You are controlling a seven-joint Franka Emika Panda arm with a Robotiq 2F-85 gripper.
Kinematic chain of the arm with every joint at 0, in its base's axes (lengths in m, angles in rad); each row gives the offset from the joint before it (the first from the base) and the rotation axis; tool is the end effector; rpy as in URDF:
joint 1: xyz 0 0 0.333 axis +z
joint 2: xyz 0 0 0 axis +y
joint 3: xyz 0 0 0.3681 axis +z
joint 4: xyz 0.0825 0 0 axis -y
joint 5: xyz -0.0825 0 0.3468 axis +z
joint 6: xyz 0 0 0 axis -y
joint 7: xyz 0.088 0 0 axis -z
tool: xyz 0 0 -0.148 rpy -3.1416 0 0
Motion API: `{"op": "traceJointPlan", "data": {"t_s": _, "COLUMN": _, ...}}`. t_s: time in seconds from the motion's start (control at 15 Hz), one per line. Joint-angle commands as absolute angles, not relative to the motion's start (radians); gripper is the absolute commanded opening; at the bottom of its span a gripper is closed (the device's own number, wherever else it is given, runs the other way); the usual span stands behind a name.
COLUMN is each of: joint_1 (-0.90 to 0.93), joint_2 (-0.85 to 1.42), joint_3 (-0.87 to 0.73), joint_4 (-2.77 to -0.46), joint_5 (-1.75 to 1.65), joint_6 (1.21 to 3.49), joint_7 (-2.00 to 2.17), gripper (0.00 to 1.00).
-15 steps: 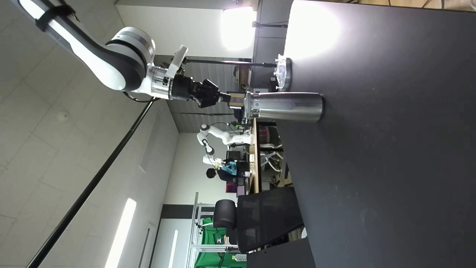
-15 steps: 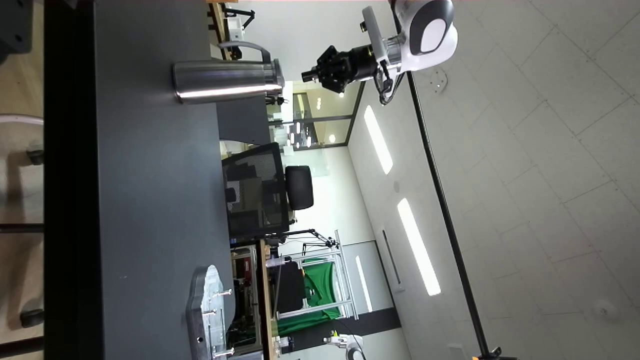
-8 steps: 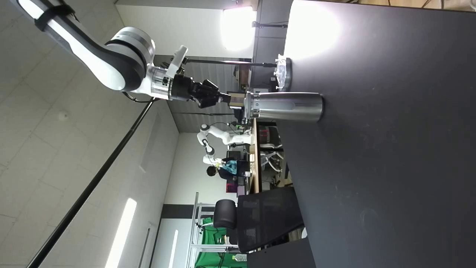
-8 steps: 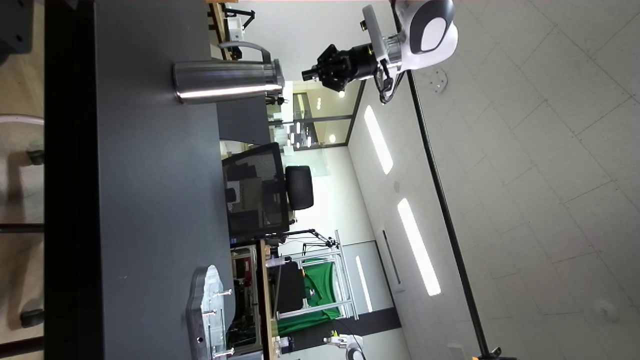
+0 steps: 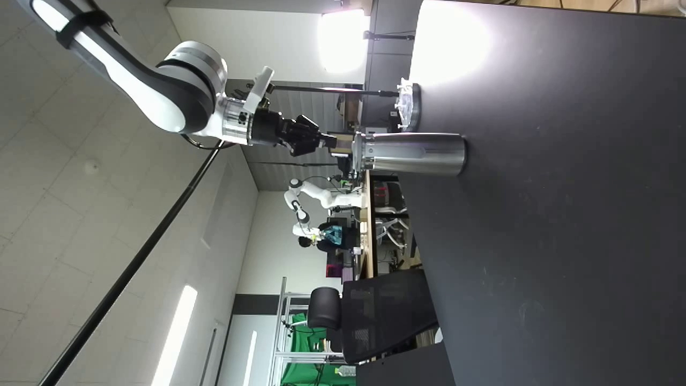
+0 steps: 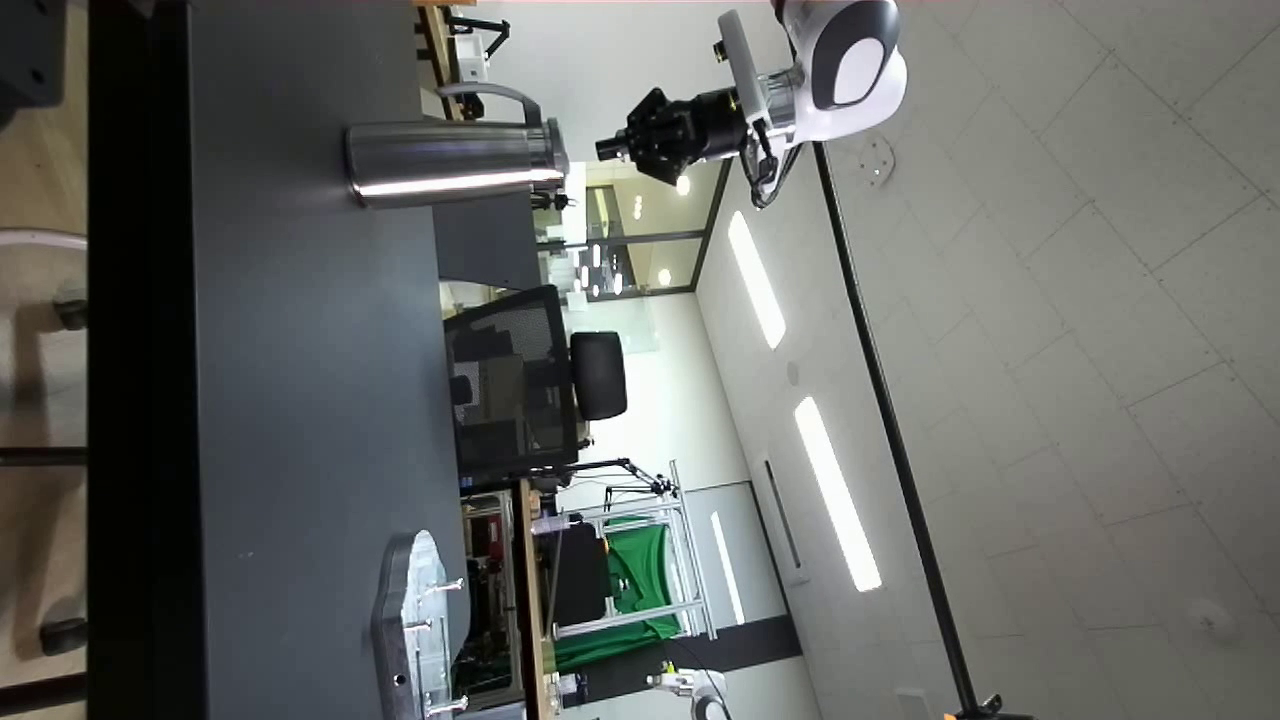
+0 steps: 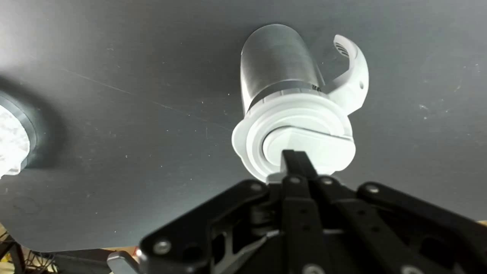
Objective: Press on top of the lid to open the cap
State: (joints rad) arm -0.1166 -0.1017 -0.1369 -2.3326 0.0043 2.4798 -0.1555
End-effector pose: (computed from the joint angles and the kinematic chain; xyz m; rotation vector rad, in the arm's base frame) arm 0.4751 -0.1241 0.4379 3.0804 -0.1574 0.3816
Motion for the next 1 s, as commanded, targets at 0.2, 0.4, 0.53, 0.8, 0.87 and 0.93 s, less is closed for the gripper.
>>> {"op": "traceJointPlan", "data": {"t_s": 0.2, "joint_1": -0.115, "joint_2": -0.041, "joint_3": -0.126, "joint_4": -2.291, "joint_5": -0.003, "joint_6": 2.478, "joint_7": -0.123, "gripper": 0.00}}
{"op": "traceJointPlan", "data": {"t_s": 0.4, "joint_1": -0.117, "joint_2": -0.021, "joint_3": -0.125, "joint_4": -2.281, "joint_5": -0.009, "joint_6": 2.474, "joint_7": -0.116, "gripper": 0.00}}
{"op": "traceJointPlan", "data": {"t_s": 0.53, "joint_1": -0.119, "joint_2": -0.011, "joint_3": -0.125, "joint_4": -2.278, "joint_5": -0.025, "joint_6": 2.480, "joint_7": -0.097, "gripper": 0.00}}
{"op": "traceJointPlan", "data": {"t_s": 0.8, "joint_1": -0.121, "joint_2": 0.012, "joint_3": -0.126, "joint_4": -2.269, "joint_5": -0.036, "joint_6": 2.490, "joint_7": -0.074, "gripper": 0.00}}
{"op": "traceJointPlan", "data": {"t_s": 0.87, "joint_1": -0.122, "joint_2": 0.019, "joint_3": -0.128, "joint_4": -2.265, "joint_5": -0.033, "joint_6": 2.491, "joint_7": -0.075, "gripper": 0.00}}
{"op": "traceJointPlan", "data": {"t_s": 0.93, "joint_1": -0.125, "joint_2": 0.027, "joint_3": -0.131, "joint_4": -2.261, "joint_5": -0.025, "joint_6": 2.494, "joint_7": -0.078, "gripper": 0.00}}
